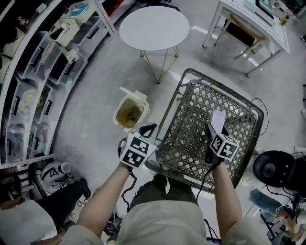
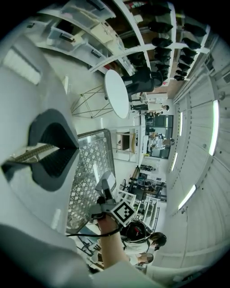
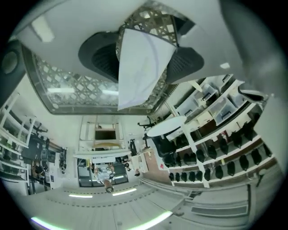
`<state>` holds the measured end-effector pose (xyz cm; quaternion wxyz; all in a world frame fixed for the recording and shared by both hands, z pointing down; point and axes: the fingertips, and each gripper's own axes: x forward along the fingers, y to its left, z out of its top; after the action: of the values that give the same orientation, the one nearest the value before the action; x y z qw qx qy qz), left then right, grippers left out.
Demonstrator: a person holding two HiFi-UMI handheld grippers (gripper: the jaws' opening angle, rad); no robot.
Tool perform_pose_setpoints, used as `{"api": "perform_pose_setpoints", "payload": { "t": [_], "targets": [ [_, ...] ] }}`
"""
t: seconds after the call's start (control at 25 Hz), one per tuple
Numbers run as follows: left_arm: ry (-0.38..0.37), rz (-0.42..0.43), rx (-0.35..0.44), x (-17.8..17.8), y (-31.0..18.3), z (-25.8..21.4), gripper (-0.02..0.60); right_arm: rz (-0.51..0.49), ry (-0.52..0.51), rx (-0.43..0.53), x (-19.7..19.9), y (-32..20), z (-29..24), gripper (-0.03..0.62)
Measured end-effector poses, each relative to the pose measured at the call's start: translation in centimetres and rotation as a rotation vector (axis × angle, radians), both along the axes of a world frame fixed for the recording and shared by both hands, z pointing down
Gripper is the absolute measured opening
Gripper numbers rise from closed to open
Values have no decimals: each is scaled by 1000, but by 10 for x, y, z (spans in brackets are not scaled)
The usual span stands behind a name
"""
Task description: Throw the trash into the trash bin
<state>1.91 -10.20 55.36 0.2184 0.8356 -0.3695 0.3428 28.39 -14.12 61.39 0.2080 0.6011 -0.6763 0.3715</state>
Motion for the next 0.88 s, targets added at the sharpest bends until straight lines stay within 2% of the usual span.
{"api": "perform_pose_setpoints", "payload": {
  "t": [0.2, 0.44, 0.68, 0.88],
  "targets": [
    [-1, -121, 57, -56, 1, -24, 2, -138, -66, 129, -70, -27, -58, 332],
    [-36, -276, 103, -142, 12, -43, 2, -350, -138, 208, -185, -42, -108, 331],
    [-49, -443, 129, -230, 29, -46, 2, -579, -183, 224, -310, -44, -115, 329],
    [-55, -526, 140, -276, 40, -31, 2, -762, -173, 206, -387, -40, -95, 327]
  ]
}}
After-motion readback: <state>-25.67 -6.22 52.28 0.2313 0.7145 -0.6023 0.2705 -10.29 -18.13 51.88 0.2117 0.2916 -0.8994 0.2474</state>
